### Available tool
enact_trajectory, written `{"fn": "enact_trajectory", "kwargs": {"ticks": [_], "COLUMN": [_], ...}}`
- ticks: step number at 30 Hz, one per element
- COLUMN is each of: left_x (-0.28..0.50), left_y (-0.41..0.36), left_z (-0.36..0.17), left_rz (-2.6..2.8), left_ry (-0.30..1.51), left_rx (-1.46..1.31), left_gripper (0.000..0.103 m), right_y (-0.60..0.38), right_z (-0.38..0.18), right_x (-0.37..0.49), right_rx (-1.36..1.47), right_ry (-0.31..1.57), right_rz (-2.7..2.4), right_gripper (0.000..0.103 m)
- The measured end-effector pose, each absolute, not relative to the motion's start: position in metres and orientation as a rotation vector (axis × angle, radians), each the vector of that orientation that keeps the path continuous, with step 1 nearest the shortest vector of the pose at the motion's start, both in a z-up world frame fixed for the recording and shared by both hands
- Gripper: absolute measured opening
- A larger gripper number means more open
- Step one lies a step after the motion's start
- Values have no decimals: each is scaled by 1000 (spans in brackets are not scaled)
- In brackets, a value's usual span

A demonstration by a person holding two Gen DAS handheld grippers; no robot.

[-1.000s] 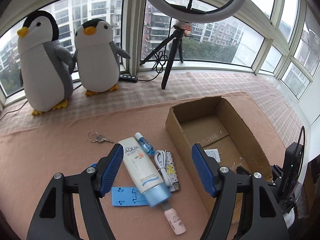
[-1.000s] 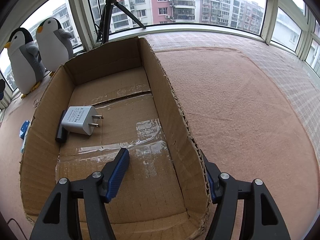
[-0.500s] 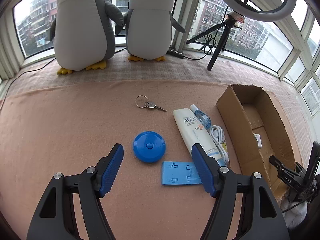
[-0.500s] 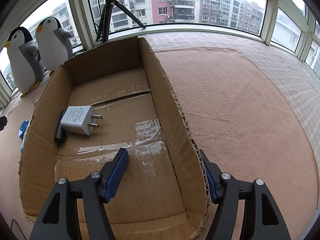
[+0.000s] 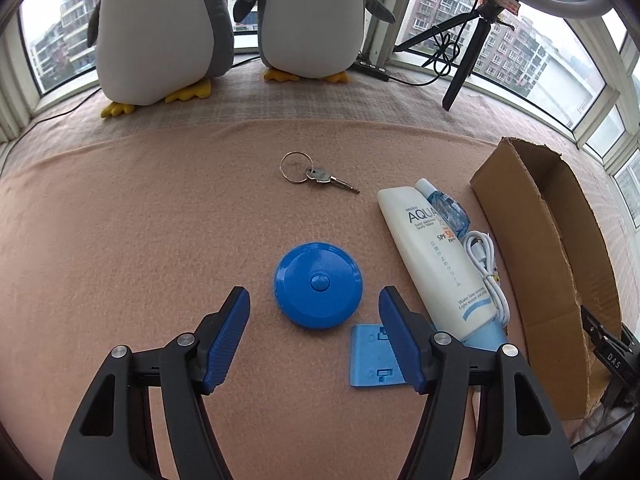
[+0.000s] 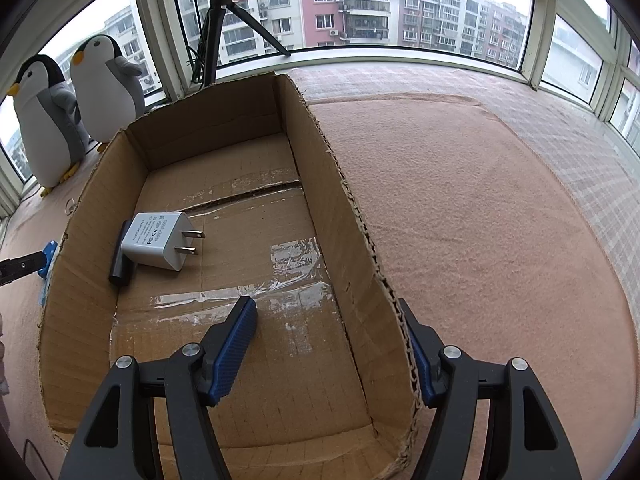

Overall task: Organize rigid objects
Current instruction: 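Move the left tool to the blue round tape measure and grasp it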

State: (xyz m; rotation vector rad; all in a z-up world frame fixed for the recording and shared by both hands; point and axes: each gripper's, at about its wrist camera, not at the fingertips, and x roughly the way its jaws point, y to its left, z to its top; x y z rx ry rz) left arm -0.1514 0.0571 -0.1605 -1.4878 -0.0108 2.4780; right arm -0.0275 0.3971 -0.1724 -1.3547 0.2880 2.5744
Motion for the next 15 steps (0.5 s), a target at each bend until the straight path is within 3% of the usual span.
{"fn": "enact_trajectory", "kwargs": {"ticks": [3,15], "left_x": [-155,-161], "left_y": [64,69], "left_z": [-162,-172], "left_rz": [2486,2510], "left_ry": [30,124], "left_rx": [-1483,-1503], "left_gripper": [66,49], "right_y": [396,395], "right_z": [-173,-174], "right_x": [-28,-27], "right_rx": [-1355,-1354], "right_ry": [288,293], "right_rz": [2574,2571], "right_gripper": [64,65]}}
